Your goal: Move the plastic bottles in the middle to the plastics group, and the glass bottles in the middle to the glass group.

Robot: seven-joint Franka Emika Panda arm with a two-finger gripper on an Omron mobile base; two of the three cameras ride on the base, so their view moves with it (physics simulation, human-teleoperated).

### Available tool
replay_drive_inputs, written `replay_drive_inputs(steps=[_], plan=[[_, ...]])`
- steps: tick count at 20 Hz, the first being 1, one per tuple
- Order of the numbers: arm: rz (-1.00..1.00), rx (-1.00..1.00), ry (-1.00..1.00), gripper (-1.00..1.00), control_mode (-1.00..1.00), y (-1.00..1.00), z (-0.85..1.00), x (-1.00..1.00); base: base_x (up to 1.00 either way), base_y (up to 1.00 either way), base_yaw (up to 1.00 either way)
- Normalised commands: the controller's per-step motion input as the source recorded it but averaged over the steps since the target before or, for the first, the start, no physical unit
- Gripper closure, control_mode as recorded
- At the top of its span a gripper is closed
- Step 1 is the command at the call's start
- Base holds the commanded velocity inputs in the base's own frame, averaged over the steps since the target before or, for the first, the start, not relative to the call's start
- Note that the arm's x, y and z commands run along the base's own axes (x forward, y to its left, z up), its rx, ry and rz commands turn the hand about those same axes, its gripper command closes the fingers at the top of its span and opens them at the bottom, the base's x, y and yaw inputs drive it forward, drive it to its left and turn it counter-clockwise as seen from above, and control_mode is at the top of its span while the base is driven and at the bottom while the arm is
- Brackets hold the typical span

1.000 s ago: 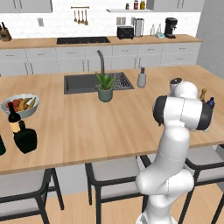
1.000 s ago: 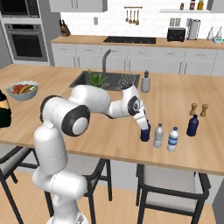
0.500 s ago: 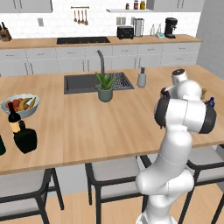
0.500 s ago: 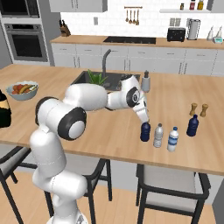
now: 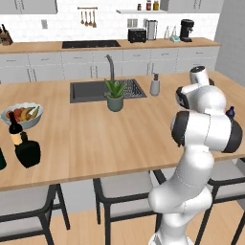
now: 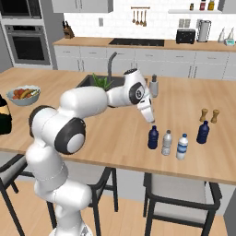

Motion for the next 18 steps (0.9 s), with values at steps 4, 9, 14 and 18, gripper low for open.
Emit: replay_drive_inputs(steps=[4, 9, 14, 18], plan=[[0.23, 0.0, -0.01, -1.0, -1.0, 0.77, 0.04, -0.77, 0.0, 0.0, 0.0], [0.33, 0.0, 0.0, -1.0, -1.0, 0.95, 0.0, -0.87, 0.0, 0.0, 0.0], [0.36, 0.0, 0.0, -1.0, -1.0, 0.94, 0.0, -0.86, 0.0, 0.0, 0.0], [0.24, 0.01, -0.01, -1.0, -1.0, 0.37, 0.12, -0.65, 0.0, 0.0, 0.0]])
